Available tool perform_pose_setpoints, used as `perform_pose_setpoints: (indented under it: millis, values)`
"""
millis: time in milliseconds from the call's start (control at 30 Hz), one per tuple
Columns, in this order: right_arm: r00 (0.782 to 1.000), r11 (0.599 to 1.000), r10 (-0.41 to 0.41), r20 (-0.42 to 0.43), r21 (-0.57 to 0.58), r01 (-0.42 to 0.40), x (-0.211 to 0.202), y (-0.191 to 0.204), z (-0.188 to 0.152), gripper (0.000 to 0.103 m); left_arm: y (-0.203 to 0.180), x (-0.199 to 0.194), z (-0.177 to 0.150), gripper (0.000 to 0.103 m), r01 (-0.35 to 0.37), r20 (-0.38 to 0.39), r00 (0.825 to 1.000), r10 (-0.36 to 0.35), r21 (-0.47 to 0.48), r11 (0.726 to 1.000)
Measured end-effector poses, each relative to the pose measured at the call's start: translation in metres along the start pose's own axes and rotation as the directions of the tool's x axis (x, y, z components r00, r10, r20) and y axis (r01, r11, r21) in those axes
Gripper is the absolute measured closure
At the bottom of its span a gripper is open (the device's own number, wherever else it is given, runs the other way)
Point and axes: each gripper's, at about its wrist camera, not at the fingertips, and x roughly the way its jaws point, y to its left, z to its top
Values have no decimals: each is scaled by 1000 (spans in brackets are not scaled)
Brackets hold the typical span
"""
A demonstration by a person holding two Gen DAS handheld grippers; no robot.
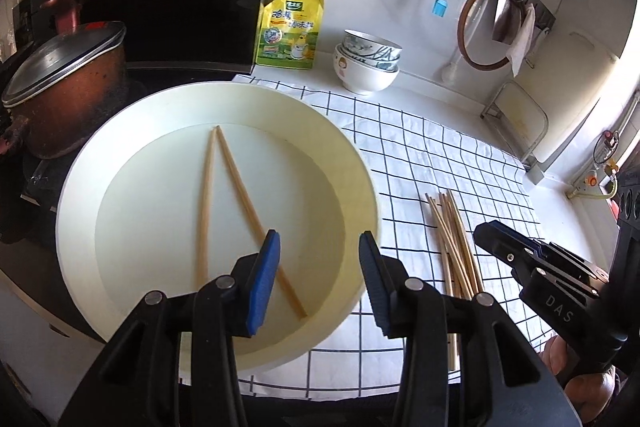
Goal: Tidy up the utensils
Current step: 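Withdraw both open tools from the basin back over the chopstick pile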
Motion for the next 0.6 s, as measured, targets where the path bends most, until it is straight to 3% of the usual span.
perform_pose_setpoints:
  millis: [600]
  values:
    - [990,982,-138,30,136,133,-41,-101,-33,83,-95,9,-11,60,118,-30,993,-116,115,986]
